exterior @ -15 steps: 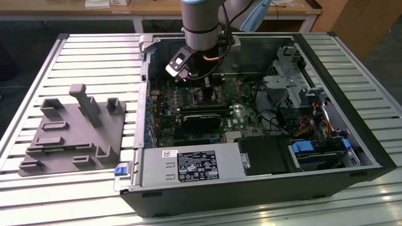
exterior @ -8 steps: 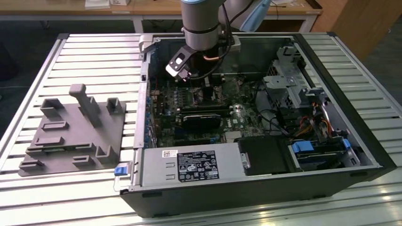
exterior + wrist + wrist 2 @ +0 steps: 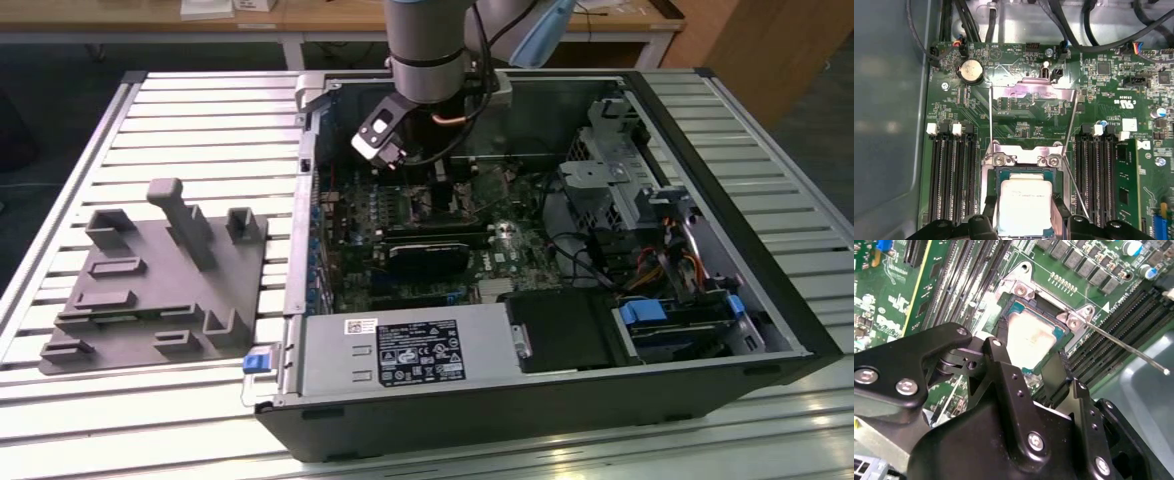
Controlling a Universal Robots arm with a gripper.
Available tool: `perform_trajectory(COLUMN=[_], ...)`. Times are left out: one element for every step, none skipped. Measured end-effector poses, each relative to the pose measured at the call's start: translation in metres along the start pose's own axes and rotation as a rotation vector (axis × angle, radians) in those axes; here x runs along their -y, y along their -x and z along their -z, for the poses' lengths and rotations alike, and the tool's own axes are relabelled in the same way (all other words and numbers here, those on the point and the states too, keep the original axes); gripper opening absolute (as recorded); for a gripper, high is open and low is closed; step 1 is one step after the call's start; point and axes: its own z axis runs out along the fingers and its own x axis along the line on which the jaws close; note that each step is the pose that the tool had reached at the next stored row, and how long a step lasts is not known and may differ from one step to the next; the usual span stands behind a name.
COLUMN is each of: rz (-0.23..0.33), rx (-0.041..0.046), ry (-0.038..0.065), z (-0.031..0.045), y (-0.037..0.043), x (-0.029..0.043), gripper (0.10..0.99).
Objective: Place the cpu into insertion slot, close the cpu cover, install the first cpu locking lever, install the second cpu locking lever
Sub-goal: 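Place the cpu into insertion slot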
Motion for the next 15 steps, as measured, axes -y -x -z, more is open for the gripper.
perform_trajectory(rz=[0.0, 0.0, 0.0, 0.0, 0.0, 0.0, 0.0, 0.0, 0.0, 0.0, 0.0, 0.0, 0.0, 0.0, 0.0], rx=[0.0, 0.0001, -0.0001, -0.0001, -0.0001, -0.0002, -0.0001, 0.0001, 0.0, 0.0, 0.0, 0.0, 0.0, 0.0, 0.0], ry=[0.0, 0.0, 0.0, 0.0, 0.0, 0.0, 0.0, 0.0, 0.0, 0.0, 0.0, 0.0, 0.0, 0.0, 0.0], z=[0.0018, 0.003, 0.0031, 0.0031, 0.0031, 0.0031, 0.0032, 0.0032, 0.0032, 0.0033, 0.0033, 0.0033, 0.0033, 0.0033, 0.0033], y=[0.0, 0.0, 0.0, 0.0, 0.0, 0.0, 0.0, 0.0, 0.0, 0.0, 0.0, 0.0001, 0.0, 0.0, 0.0], x=[-0.0002, -0.0004, -0.0004, -0.0004, -0.0004, -0.0004, -0.0004, -0.0004, -0.0004, -0.0004, -0.0004, -0.0004, -0.0004, -0.0004, -0.0004], gripper=[0.545, 0.545, 0.545, 0.545, 0.545, 0.545, 0.545, 0.545, 0.533, 0.533, 0.471, 0.408, 0.408, 0.408, 0.29])
